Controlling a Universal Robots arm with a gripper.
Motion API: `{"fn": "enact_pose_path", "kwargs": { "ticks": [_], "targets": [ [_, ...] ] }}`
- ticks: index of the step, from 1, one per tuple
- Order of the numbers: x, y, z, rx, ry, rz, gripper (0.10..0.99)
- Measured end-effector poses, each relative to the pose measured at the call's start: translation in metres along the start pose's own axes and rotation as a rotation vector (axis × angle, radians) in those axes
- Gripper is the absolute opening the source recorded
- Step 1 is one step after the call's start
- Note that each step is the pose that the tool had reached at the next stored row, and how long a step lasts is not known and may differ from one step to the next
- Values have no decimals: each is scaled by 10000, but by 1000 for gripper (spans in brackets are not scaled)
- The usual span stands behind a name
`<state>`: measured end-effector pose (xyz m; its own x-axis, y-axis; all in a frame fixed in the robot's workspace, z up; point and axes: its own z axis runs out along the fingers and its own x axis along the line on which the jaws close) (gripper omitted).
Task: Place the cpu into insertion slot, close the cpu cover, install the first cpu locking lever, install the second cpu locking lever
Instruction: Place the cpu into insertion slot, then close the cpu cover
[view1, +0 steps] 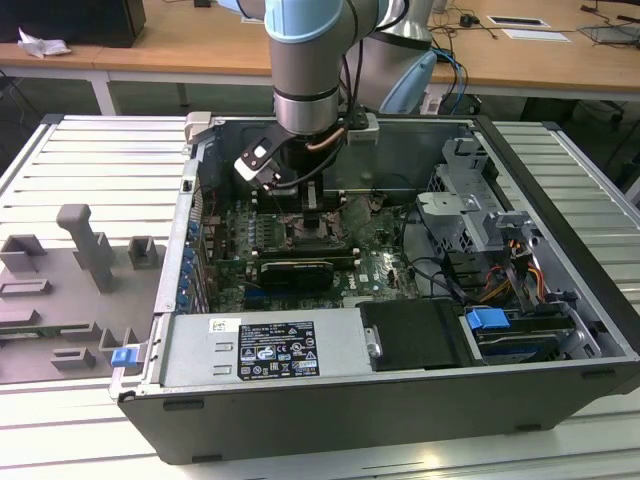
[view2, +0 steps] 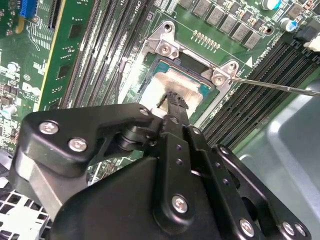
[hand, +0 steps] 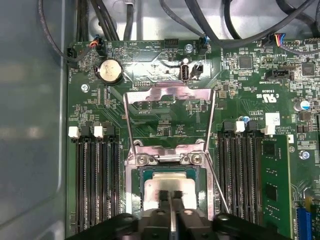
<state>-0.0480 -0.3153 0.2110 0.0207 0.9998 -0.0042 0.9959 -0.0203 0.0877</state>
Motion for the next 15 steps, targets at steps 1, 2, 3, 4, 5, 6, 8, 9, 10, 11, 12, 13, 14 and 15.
{"fn": "enact_pose_path", "kwargs": {
  "ticks": [1,2,3,4,5,6,8,9,10,11,12,13,14,15],
  "targets": [
    [0,0,0,-2,-3,0,106],
    [0,0,-1,-1,-3,0,106],
    [1,0,-3,-1,-7,0,106],
    [0,0,-5,-1,-8,0,106],
    [0,0,-7,-1,-12,0,106],
    [0,1,-8,-2,-15,-1,106],
    [1,36,-5,17,-17,0,106],
    [1,73,-2,34,-17,-2,106],
    [1,74,-5,36,-19,0,106],
    [1,74,-9,36,-19,1,106],
    [1,76,-25,34,-17,0,106],
    [1,78,-47,34,-17,0,106],
    [1,83,-100,34,-17,0,106],
    [1,87,-146,34,-16,-1,106]
  ]
}}
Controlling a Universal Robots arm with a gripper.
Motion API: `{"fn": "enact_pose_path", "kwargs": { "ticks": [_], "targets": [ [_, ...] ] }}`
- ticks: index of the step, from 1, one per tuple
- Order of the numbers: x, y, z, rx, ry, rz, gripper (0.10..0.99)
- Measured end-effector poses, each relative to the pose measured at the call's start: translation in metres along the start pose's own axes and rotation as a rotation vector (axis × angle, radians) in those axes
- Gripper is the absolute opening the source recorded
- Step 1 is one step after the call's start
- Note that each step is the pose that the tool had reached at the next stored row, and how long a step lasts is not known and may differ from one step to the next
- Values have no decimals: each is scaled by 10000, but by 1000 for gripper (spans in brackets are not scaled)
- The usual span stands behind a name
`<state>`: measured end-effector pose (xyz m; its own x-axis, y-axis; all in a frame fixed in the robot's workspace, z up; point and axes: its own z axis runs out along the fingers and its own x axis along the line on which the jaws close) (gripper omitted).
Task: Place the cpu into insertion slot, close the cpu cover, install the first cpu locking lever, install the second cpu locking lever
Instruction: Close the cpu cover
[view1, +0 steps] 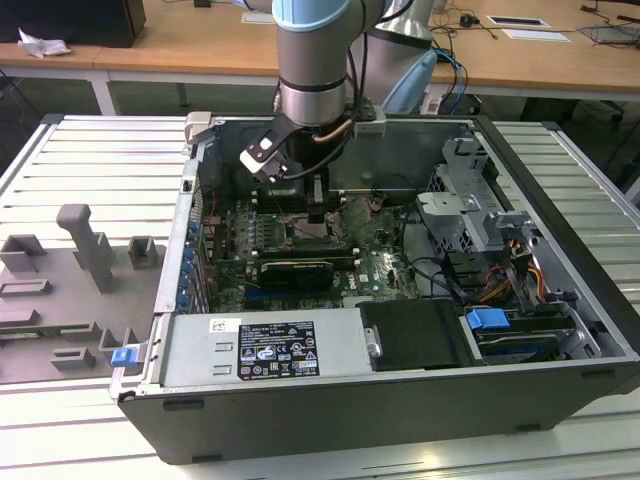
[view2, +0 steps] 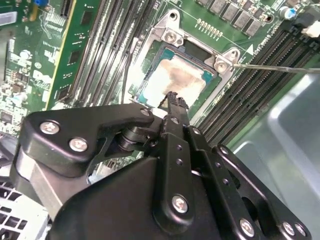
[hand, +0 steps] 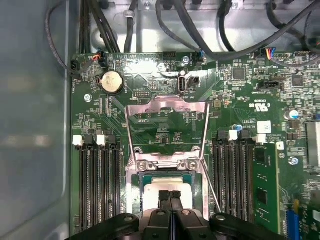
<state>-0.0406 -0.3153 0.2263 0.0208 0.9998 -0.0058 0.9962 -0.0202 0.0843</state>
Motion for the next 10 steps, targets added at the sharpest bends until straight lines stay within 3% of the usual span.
{"fn": "enact_pose_path", "kwargs": {
  "ticks": [1,4,10],
  "targets": [
    [0,4,-53,1,-1,1,106],
    [-1,8,-101,1,-2,0,106],
    [0,58,-125,40,-6,0,106]
  ]
}}
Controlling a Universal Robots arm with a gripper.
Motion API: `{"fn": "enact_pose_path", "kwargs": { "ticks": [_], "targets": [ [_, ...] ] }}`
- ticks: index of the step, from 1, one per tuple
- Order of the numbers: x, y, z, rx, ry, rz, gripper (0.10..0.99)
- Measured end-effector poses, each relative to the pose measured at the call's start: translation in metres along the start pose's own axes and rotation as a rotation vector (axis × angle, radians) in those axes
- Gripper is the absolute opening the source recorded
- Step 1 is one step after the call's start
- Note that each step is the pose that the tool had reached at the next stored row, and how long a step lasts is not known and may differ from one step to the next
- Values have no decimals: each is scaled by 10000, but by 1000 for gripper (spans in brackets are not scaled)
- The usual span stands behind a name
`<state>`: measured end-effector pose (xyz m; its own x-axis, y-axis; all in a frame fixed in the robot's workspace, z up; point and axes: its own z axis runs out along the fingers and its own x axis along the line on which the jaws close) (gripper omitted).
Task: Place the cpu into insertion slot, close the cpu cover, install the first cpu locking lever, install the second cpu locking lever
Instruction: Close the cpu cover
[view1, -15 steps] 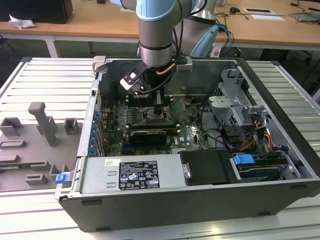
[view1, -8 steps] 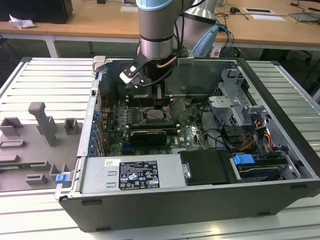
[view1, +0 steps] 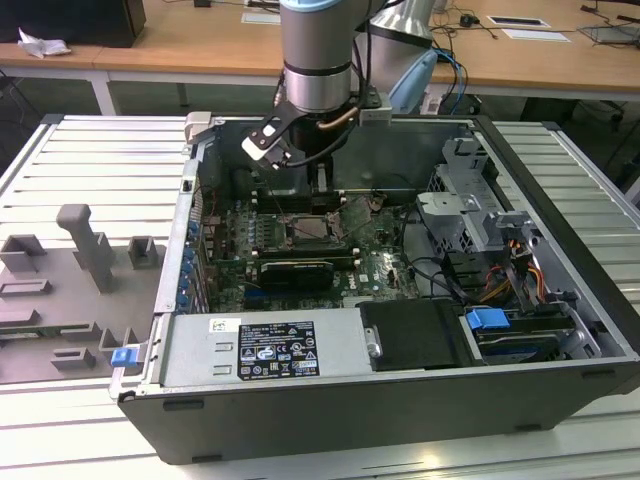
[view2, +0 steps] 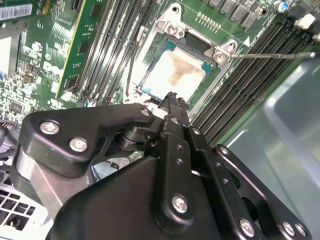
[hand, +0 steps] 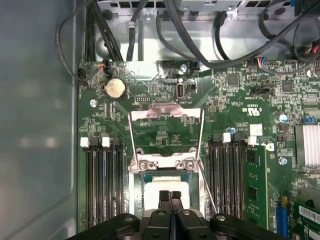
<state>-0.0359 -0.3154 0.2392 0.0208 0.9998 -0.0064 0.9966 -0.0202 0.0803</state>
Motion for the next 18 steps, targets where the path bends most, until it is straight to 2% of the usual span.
{"fn": "enact_pose_path", "kwargs": {
  "ticks": [18],
  "targets": [
    [4,201,16,80,0,-1,106]
  ]
}}
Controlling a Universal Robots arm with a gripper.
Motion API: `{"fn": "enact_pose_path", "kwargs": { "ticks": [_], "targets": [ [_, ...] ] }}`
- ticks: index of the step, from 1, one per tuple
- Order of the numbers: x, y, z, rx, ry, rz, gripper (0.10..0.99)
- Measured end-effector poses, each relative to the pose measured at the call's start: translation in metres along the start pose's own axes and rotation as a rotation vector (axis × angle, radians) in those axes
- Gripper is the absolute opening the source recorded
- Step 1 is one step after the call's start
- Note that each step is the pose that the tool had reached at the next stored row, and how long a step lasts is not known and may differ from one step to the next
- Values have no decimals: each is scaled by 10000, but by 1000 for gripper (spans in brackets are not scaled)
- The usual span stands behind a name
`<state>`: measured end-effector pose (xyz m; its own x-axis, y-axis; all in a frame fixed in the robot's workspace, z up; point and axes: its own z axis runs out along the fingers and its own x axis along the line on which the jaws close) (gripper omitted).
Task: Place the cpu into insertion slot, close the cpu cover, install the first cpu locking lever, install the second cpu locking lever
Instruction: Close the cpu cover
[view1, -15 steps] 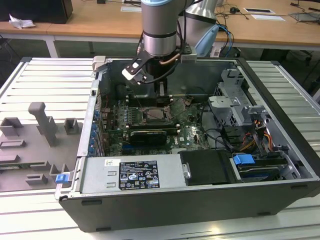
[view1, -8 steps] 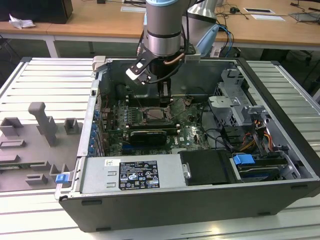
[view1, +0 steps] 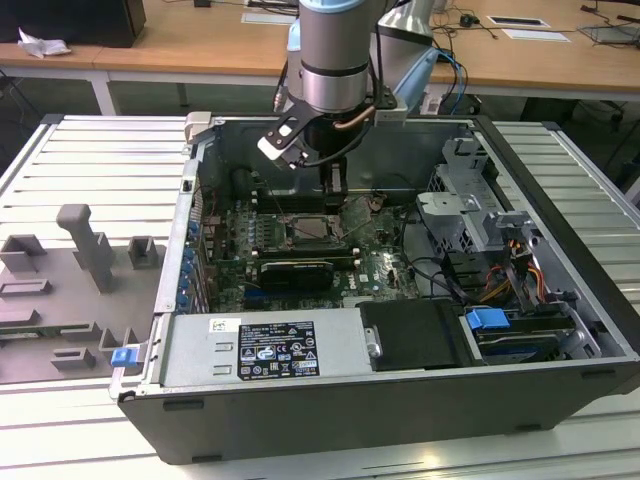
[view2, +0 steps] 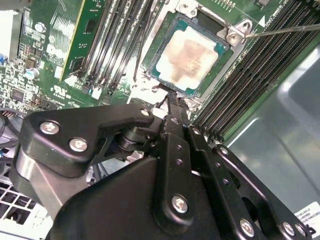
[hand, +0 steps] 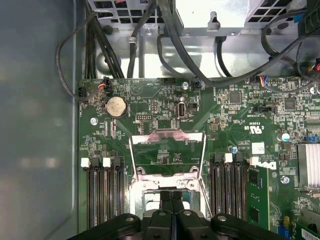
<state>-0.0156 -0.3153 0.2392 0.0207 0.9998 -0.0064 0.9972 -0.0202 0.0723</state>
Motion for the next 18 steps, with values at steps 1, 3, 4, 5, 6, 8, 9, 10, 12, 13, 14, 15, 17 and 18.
{"fn": "enact_pose_path", "kwargs": {
  "ticks": [1,3,4,5,6,8,9,10,12,13,14,15,17,18],
  "targets": [
    [0,17,1,1,0,1,106],
    [1,34,2,3,0,0,106],
    [1,39,3,3,0,-1,106],
    [1,39,3,3,4,2,106],
    [1,41,3,2,14,1,106],
    [1,46,3,4,19,1,106],
    [1,46,3,3,19,2,106],
    [1,46,3,3,19,2,106],
    [1,53,3,3,20,2,106],
    [1,71,4,5,21,1,106],
    [2,83,5,5,21,2,106],
    [2,88,5,6,21,2,106],
    [1,92,-44,5,21,3,106],
    [1,95,-69,5,21,2,106]
  ]
}}
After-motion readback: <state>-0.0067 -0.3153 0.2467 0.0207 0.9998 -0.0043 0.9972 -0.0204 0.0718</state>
